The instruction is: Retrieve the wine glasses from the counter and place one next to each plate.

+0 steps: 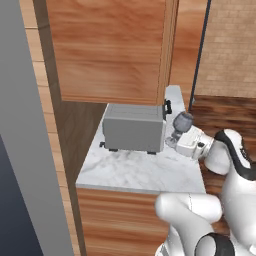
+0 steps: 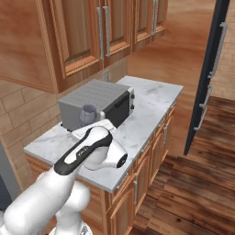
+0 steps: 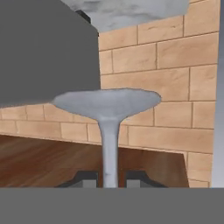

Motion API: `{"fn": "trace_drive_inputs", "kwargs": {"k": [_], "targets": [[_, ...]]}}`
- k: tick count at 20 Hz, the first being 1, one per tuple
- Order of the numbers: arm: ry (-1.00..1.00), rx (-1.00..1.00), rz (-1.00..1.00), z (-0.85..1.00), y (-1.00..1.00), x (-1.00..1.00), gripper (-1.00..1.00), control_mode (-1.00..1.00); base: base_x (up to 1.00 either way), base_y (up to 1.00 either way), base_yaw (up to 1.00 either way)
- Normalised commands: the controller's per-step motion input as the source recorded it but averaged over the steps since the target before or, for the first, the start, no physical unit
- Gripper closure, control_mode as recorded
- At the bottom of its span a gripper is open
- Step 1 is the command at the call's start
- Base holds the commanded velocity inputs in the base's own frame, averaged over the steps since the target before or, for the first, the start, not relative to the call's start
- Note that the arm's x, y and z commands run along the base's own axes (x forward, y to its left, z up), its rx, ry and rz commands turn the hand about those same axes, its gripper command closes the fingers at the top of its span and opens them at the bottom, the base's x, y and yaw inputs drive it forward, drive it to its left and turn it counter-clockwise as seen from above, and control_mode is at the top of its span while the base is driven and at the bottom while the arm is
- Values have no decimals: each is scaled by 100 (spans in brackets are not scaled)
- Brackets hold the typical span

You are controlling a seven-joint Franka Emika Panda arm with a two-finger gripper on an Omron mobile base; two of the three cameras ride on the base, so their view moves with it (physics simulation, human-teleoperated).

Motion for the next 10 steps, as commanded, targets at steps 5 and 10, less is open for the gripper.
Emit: {"fn": "trace_drive_inputs", "kwargs": {"k": [5,10], "targets": [[0,-7,0,100,-39,-84,100,-100,0,0,0],[-2,-3,4,100,-8,-100,100,-100,0,0,0]]}}
